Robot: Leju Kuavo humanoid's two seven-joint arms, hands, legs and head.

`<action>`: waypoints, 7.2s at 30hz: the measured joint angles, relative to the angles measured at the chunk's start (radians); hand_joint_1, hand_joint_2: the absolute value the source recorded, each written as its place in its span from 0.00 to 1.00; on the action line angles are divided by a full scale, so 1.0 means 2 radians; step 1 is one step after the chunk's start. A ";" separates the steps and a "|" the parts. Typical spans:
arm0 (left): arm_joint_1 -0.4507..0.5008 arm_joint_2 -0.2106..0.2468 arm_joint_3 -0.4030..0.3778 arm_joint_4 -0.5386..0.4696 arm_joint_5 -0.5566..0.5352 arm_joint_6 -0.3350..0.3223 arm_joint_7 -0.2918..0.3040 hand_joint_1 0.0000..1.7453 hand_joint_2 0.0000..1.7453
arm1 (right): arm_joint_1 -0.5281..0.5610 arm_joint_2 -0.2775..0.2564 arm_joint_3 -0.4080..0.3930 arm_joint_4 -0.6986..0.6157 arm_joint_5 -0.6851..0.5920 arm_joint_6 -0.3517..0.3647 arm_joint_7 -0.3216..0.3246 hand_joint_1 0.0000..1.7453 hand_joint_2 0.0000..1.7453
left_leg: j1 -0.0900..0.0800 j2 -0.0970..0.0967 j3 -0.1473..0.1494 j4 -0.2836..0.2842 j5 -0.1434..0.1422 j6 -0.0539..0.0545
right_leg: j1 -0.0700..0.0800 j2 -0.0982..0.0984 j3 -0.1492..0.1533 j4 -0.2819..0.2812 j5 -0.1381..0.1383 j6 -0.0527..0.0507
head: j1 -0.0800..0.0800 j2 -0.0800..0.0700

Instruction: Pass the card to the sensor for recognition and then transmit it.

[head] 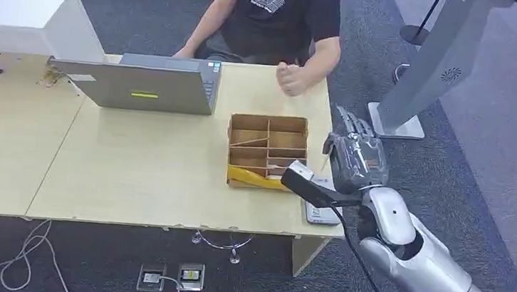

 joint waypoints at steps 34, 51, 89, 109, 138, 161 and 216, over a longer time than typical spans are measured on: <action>0.001 0.001 0.000 0.000 -0.011 -0.004 0.006 0.00 0.00 | 0.063 0.025 0.008 0.117 -0.039 -0.019 -0.021 1.00 1.00 | 0.000 0.000 0.000 0.000 0.000 0.000 | 0.000 0.000 0.000 0.000 0.000 0.000 | 0.000 0.000; 0.001 0.001 0.001 0.000 -0.004 -0.008 0.005 0.00 0.00 | 0.048 0.036 0.016 0.142 -0.063 -0.027 -0.016 1.00 1.00 | 0.000 0.000 0.000 0.000 0.000 0.000 | 0.000 0.000 0.000 0.000 0.000 0.000 | 0.000 0.000; 0.002 -0.001 0.005 0.001 0.004 -0.008 -0.001 0.00 0.00 | -0.122 0.011 0.021 0.015 0.015 0.094 0.035 1.00 1.00 | 0.000 0.001 0.000 0.001 0.000 0.000 | 0.000 0.001 0.000 0.000 0.001 0.000 | 0.000 0.000; 0.002 -0.002 0.005 0.001 -0.016 -0.018 0.002 0.00 0.00 | -0.115 0.054 0.041 0.031 0.008 0.069 0.034 1.00 1.00 | 0.000 0.001 0.000 0.001 0.000 0.000 | 0.001 0.001 0.000 0.000 0.001 0.000 | 0.000 0.000; 0.002 -0.002 0.005 0.010 -0.027 -0.031 0.000 0.00 0.00 | -0.065 0.036 0.036 -0.021 0.060 0.117 0.061 0.00 1.00 | 0.000 0.001 0.001 0.001 0.000 0.000 | 0.001 0.001 0.000 0.000 0.001 0.000 | 0.000 0.000; 0.002 -0.002 0.009 0.013 0.002 -0.007 -0.001 0.00 0.00 | -0.037 0.090 0.066 0.023 -0.008 0.071 -0.008 0.00 1.00 | 0.001 0.001 0.000 0.001 0.000 0.000 | 0.001 0.001 0.000 0.000 0.001 0.000 | 0.000 0.000; 0.004 -0.003 0.013 0.016 0.015 -0.009 0.016 0.00 0.00 | -0.057 0.188 0.099 0.232 0.039 0.026 0.007 0.00 1.00 | 0.001 0.001 0.000 0.001 0.000 0.000 | 0.001 0.001 0.000 0.000 0.000 0.000 | 0.000 0.000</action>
